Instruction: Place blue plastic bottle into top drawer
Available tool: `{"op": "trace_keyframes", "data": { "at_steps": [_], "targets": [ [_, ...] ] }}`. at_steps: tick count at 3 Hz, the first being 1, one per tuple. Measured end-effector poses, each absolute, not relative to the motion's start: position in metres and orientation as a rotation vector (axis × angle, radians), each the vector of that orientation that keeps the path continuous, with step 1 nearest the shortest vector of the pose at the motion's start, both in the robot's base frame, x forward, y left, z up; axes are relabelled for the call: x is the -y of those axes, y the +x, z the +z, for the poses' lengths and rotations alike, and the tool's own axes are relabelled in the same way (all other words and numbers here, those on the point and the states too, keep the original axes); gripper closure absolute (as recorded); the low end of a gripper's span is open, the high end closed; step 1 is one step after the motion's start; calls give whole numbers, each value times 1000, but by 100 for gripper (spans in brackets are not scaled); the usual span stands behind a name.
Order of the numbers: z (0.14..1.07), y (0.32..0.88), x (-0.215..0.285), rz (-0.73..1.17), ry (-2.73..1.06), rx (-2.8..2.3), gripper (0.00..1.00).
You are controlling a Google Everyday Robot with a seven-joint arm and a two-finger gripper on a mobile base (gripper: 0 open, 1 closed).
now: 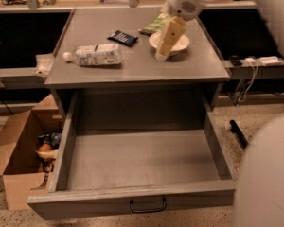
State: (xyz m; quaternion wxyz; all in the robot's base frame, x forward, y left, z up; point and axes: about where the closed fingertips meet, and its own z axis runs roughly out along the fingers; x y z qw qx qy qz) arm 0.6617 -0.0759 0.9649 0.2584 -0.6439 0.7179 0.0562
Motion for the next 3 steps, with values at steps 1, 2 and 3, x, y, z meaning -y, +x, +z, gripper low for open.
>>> {"op": "trace_keyframes", "data": {
  "at_steps": [1,2,3],
  "targets": [
    [964,688,48,131,-1742,-1950,0],
    [952,709,19,155,-1733,-1966,0],
    [923,733,-10,220,-1734,-1986,0]
  ]
}}
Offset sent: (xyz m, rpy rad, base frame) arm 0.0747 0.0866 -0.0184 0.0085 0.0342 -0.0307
